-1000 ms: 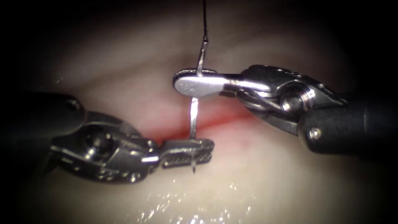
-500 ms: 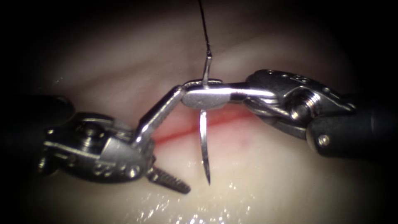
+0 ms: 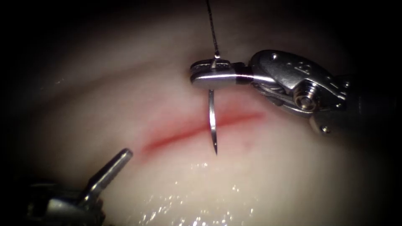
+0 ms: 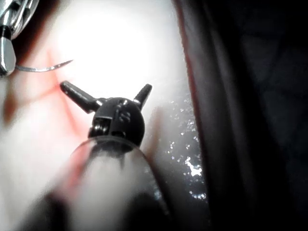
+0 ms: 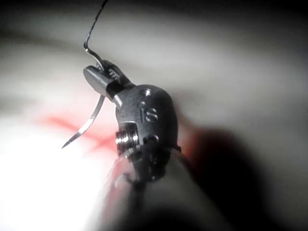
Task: Wound Closure
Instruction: Using the right tool puncture the top side of the wound with the needle.
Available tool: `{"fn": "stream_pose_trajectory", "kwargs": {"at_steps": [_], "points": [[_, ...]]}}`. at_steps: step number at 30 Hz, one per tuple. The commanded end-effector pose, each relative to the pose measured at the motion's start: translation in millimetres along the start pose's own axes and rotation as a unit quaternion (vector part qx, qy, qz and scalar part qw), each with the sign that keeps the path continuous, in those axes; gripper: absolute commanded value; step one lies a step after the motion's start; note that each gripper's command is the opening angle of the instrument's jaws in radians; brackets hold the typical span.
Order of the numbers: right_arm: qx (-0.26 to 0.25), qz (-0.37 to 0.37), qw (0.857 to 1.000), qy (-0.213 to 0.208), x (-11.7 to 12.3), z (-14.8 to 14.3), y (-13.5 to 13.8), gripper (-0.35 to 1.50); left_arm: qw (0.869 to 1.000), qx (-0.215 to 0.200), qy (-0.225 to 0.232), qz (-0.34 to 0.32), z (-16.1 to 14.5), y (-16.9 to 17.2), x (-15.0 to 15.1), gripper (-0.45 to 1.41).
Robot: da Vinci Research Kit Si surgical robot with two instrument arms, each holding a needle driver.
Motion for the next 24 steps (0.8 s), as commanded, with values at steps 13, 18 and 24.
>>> {"fn": "stream_pose_trajectory", "kwargs": {"at_steps": [13, 18, 24], "points": [[0.01, -0.133, 0.991, 0.017, 0.0, 4.6, 0.7, -0.35, 0.996, -0.005, -0.044, -0.078, 4.2, 1.5, -2.7, -0.35], [0.017, -0.157, 0.987, 0.021, -0.1, 5.1, 0.9, -0.35, 0.995, 0.011, -0.042, -0.094, 5.5, -0.1, -2.8, -0.45], [0.033, -0.211, 0.977, 0.009, -0.2, 5.8, 0.8, -0.35, 0.994, 0.02, -0.056, -0.092, 7.4, 0.0, -4.2, -0.45]]}}
